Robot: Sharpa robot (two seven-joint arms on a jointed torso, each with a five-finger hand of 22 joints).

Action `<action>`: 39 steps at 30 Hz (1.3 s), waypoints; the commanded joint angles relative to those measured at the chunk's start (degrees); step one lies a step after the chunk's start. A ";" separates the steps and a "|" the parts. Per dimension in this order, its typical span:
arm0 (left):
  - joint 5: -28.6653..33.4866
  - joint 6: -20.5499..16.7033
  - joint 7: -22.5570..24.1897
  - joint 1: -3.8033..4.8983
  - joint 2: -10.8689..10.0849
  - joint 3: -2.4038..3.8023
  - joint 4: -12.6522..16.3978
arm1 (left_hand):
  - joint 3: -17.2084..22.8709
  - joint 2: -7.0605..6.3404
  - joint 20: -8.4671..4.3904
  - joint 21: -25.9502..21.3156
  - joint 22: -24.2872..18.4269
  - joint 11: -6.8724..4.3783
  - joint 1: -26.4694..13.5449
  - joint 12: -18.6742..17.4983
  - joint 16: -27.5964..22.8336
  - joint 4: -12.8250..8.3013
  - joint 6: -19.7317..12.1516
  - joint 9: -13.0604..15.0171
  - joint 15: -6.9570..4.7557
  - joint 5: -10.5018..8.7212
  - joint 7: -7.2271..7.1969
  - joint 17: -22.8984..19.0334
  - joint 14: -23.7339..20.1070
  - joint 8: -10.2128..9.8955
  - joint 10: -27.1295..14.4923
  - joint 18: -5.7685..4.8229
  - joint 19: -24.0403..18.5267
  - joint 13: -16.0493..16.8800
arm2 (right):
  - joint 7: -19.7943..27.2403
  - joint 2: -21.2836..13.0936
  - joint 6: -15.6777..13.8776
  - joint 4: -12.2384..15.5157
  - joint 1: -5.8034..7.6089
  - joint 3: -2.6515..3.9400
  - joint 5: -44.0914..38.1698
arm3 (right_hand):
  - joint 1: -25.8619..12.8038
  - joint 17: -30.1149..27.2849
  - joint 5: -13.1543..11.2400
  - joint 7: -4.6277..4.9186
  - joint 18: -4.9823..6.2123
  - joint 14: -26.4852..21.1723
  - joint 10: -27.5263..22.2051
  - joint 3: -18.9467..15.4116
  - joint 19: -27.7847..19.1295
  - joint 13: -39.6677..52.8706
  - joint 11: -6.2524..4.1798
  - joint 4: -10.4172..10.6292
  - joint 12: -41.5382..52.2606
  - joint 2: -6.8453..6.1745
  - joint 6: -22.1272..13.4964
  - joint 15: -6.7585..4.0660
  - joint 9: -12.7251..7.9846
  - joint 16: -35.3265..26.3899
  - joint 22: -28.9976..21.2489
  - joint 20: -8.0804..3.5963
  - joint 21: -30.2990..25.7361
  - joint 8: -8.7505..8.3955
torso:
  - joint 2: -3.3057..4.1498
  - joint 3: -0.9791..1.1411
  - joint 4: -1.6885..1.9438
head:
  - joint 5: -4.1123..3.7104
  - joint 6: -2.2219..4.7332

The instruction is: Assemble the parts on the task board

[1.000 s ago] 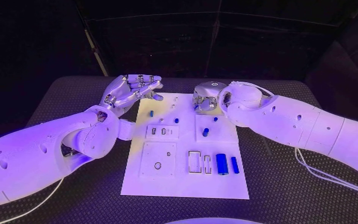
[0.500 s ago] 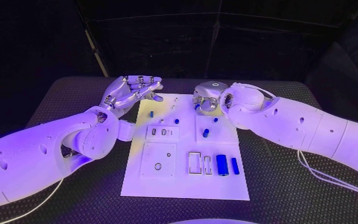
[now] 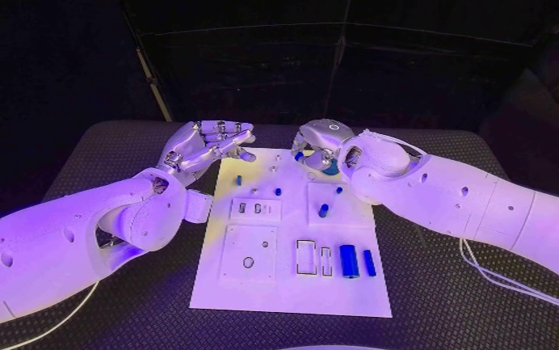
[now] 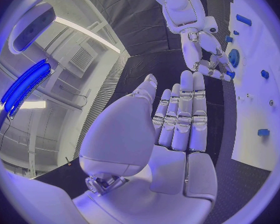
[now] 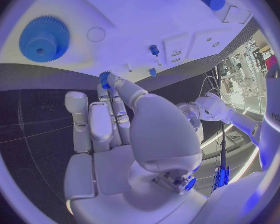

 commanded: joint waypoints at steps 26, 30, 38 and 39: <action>-0.20 0.83 0.05 0.23 -0.22 0.09 0.56 | -0.01 0.35 0.02 -0.33 -0.07 0.23 -0.02 -0.27 -0.36 -0.25 0.00 -0.05 0.00 -0.20 0.41 0.14 -0.32 -0.47 -0.02 0.55 -0.34 -0.02 | 3.89 7.65 -2.30 -9.15 0.44 0.01 1.80 | -0.92 -0.06 -0.34 0.18 -0.72 1.30 1.08 1.82 -0.36 0.44 -1.05 1.20 0.18 -1.27 0.05 0.51 -0.07 0.46 0.26 0.09 0.55 -0.20 | 0.66 -0.15 0.27 | 0.58 -0.02; -0.20 0.84 0.02 0.24 -0.19 0.10 0.52 | -0.01 0.35 0.02 -0.33 -0.07 0.23 -0.02 -0.27 -0.36 -0.25 0.00 -0.05 0.00 -0.20 0.41 0.14 -0.32 -0.47 -0.02 0.55 -0.34 -0.02 | 3.97 8.06 -2.60 -9.42 0.44 0.01 1.79 | -0.92 -0.06 -0.34 0.18 -0.72 1.30 1.08 1.82 -0.36 0.44 -1.05 1.20 0.18 -1.27 0.05 0.51 -0.07 0.46 0.26 0.09 0.55 -0.20 | 0.68 -0.17 0.23 | 0.69 -0.04; -0.20 0.88 -0.06 0.33 -0.25 0.10 0.62 | -0.01 0.35 0.02 -0.33 -0.07 0.23 -0.02 -0.27 -0.36 -0.25 0.00 -0.05 0.00 -0.20 0.41 0.14 -0.32 -0.47 -0.02 0.55 -0.34 -0.02 | 4.16 9.14 -2.50 -10.48 0.46 0.01 1.78 | -1.03 -0.08 -0.30 0.21 -0.73 1.29 1.01 1.89 -0.37 0.43 -1.02 1.28 0.16 -1.35 0.01 0.52 -0.07 0.48 0.27 0.11 0.57 -0.22 | 0.75 -0.18 0.27 | 0.87 -0.11; -0.20 0.88 -0.07 0.33 -0.24 0.10 0.61 | -0.01 0.35 0.02 -0.33 -0.07 0.23 -0.02 -0.27 -0.36 -0.25 0.00 -0.05 0.00 -0.20 0.41 0.14 -0.32 -0.47 -0.02 0.55 -0.34 -0.02 | 4.22 9.34 -2.37 -10.73 0.46 0.01 1.78 | -1.03 -0.08 -0.30 0.21 -0.73 1.29 1.01 1.89 -0.37 0.43 -1.02 1.28 0.16 -1.35 0.01 0.52 -0.07 0.48 0.27 0.11 0.57 -0.22 | 0.71 -0.16 0.27 | 0.89 -0.15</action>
